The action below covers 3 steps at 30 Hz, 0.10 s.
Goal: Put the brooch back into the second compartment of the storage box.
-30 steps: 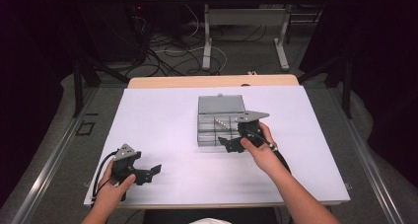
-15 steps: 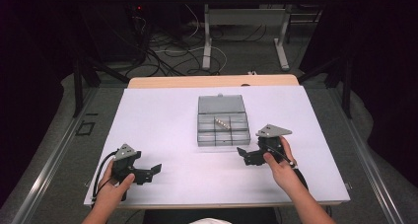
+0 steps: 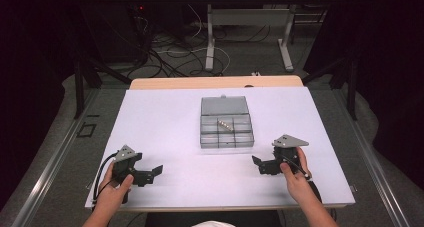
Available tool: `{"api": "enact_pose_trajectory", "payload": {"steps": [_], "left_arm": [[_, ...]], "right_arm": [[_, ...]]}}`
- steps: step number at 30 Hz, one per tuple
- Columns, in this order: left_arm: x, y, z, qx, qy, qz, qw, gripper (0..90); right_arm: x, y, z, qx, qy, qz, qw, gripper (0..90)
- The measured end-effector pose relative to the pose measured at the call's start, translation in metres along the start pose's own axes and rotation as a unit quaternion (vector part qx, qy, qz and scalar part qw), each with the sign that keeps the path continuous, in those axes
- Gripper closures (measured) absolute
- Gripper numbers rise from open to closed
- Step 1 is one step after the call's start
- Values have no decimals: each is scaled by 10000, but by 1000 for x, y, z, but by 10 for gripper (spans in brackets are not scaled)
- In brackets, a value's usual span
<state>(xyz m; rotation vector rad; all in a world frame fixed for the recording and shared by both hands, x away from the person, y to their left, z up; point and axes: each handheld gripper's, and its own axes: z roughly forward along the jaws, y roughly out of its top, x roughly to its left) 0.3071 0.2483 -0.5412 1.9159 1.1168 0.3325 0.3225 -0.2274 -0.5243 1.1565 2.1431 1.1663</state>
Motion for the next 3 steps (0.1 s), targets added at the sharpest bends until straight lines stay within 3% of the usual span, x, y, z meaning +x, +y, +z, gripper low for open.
{"api": "enact_pose_trajectory", "payload": {"steps": [3], "left_arm": [[1, 0, -1, 56, -14, -16, 10000, 3]], "right_arm": [[-3, -2, -4, 182, 98, 121, 9997, 0]]}}
